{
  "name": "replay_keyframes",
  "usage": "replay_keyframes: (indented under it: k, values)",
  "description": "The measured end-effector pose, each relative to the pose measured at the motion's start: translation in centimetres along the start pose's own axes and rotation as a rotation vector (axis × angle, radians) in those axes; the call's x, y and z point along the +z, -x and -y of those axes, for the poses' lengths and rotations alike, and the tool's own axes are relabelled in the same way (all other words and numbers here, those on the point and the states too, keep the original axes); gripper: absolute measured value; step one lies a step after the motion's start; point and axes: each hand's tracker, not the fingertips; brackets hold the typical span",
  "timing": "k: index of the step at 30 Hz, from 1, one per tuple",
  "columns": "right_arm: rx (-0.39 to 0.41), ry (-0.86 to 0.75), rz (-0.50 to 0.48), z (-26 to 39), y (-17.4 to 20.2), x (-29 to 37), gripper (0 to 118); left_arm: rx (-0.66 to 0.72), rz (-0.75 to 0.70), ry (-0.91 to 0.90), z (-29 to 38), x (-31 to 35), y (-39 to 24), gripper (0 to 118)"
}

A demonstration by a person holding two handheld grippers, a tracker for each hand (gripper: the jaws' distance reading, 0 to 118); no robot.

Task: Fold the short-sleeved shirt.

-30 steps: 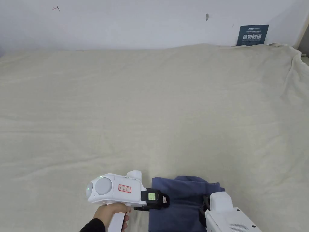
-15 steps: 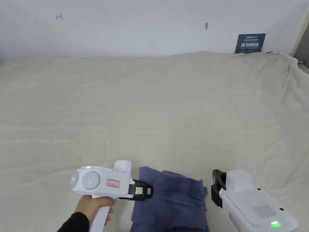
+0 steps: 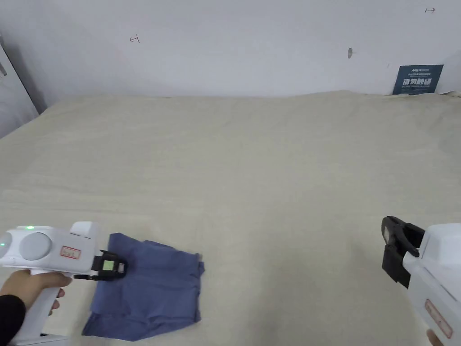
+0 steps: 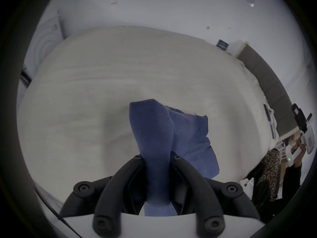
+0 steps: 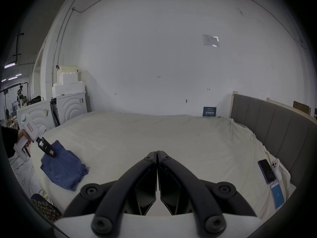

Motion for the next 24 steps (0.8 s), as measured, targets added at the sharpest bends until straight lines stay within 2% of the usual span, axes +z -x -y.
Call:
replay_keyframes:
  k: [7,16,18,20,21,22,24]
  values:
    - [0.01,-0.019,0.01,-0.8,0.9,-0.9,0,0.111,-0.153,0.007,-0.4,1.7,6.7,18]
    - [0.003,0.031,0.018,0.3,1.1,-1.8,0,0.152,-0.219,0.05,0.4,-1.7,6.9,20]
    - [0.003,0.036,0.024,0.3,1.0,-1.8,0,0.157,-0.232,0.043,0.6,-1.9,6.7,41]
    - [0.003,0.037,0.026,0.2,0.7,-1.6,0,0.179,-0.301,0.018,0.5,-1.8,6.5,78]
    - [0.003,0.036,0.027,0.0,0.5,-1.6,0,0.184,-0.313,0.0,0.6,-1.5,6.2,91]
    - [0.003,0.032,0.028,-0.2,0.4,-1.4,0,0.193,-0.319,-0.047,0.7,-1.0,6.1,100]
    - [0.003,0.025,0.027,-0.7,0.1,-1.1,0,0.185,-0.328,-0.134,0.5,0.0,5.6,103]
